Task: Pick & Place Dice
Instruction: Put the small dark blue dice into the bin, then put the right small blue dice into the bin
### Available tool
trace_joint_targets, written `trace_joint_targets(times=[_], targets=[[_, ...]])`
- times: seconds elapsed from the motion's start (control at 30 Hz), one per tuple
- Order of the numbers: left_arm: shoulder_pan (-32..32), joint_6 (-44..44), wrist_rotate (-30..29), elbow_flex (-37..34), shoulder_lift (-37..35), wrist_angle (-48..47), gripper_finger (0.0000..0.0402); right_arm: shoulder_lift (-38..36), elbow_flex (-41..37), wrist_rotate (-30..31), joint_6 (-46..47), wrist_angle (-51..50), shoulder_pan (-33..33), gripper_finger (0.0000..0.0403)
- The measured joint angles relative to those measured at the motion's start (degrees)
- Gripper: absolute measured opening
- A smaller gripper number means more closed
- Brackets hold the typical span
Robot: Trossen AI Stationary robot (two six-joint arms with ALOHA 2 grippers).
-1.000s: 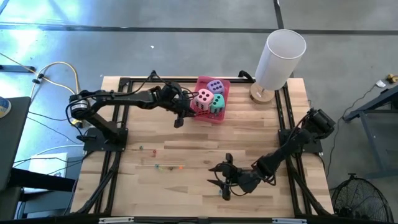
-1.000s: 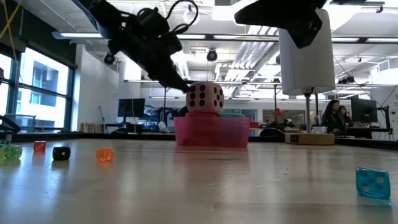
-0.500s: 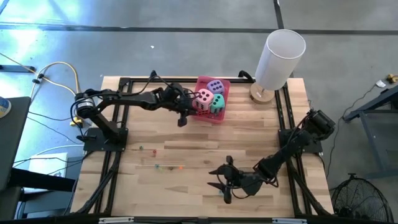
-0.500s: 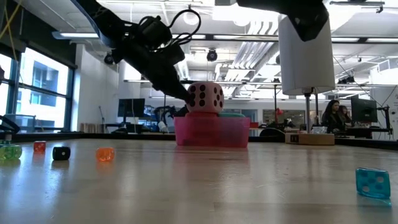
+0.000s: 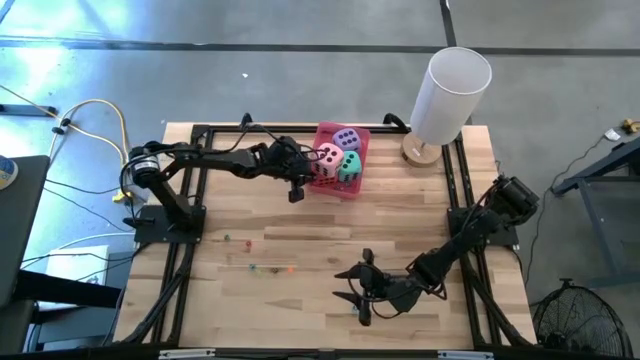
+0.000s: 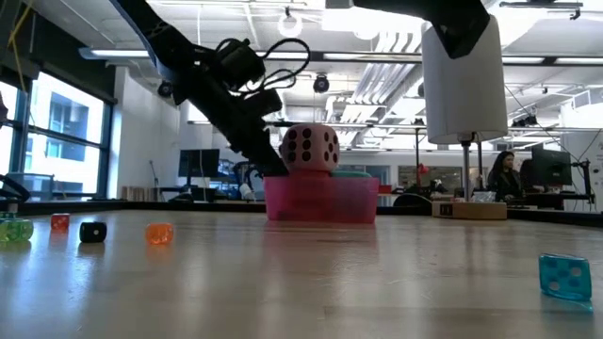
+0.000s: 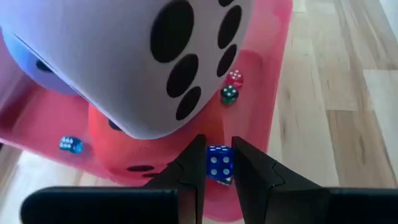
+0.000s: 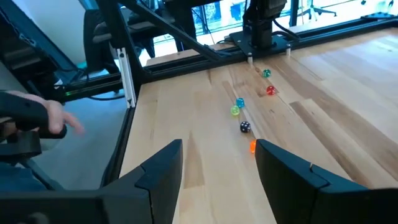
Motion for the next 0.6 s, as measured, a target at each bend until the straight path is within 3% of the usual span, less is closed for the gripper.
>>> trace_joint_targets(times=[0.27, 0.6], targets=[[-0.04, -2.37, -2.83, 0.02, 0.35, 1.41, 0.0066, 0.0, 0.0, -0.28, -3.67, 0.09, -0.79, 0.0194], [-1.87, -6.12, -4.54, 0.02, 0.11, 1.12, 0.0158, 0.0, -0.02, -2.01, -7.5, -0.11, -1.88, 0.0194]])
